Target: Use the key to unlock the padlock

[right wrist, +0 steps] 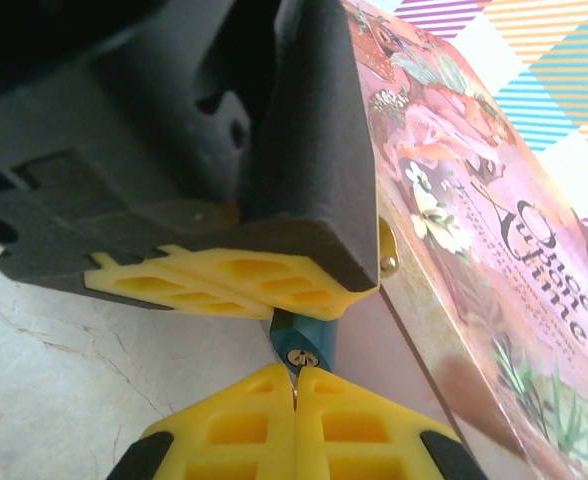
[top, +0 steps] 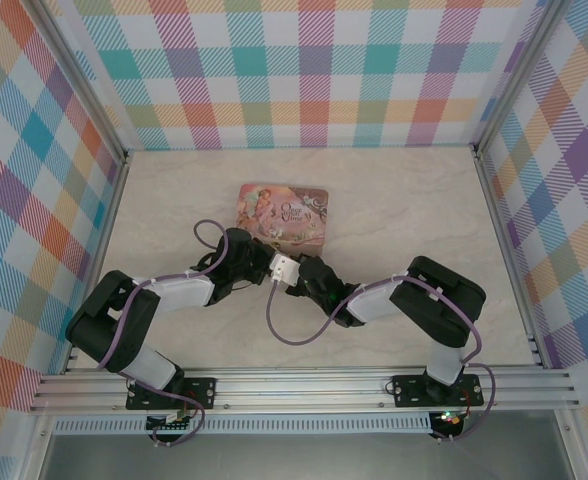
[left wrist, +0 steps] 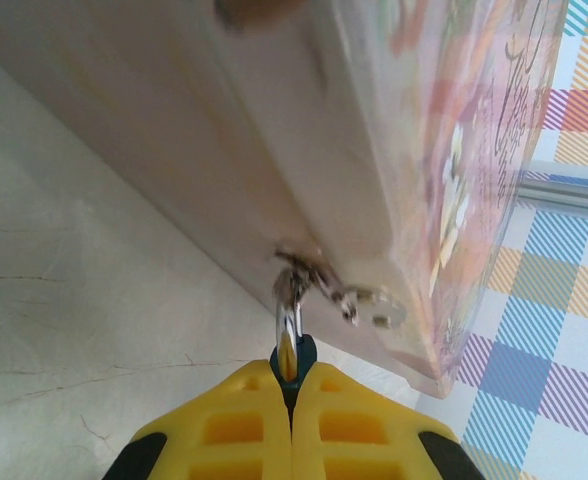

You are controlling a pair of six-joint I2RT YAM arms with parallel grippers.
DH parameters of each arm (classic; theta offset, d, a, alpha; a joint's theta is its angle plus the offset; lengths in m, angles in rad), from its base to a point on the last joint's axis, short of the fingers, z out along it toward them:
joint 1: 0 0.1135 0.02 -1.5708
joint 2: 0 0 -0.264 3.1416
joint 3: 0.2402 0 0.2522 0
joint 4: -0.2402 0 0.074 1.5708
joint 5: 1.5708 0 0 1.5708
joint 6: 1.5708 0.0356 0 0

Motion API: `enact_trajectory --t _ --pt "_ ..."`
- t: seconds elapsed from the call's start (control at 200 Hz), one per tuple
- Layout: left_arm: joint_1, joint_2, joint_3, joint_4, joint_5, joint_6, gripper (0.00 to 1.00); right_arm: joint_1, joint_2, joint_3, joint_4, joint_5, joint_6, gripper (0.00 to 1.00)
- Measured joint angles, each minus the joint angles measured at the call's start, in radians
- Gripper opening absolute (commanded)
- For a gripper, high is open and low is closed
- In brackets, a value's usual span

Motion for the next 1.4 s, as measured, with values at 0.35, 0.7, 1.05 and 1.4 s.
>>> enact_trajectory --t 0.35,0.7,1.05,1.4 --pt "0.0 0.0 0.0 -0.001 0.002 0.0 0.0 -0.002 -0.008 0.002 -0.023 -0.012 0.218 0.0" --pt "-0.004 -0.054 0.01 -0.043 0.019 0.045 0.39 -0.021 -0.008 0.002 -0.059 -0.019 0.289 0.0" --pt "0.005 -0.193 0.04 -0.265 -0.018 0.145 0.58 -0.03 -0.01 -0.001 -0.058 -0.04 0.351 0.0" --pt "0.198 -0.308 0.14 -0.504 -0.014 0.319 0.82 -0.038 -0.01 -0.008 -0.058 -0.066 0.434 0.0"
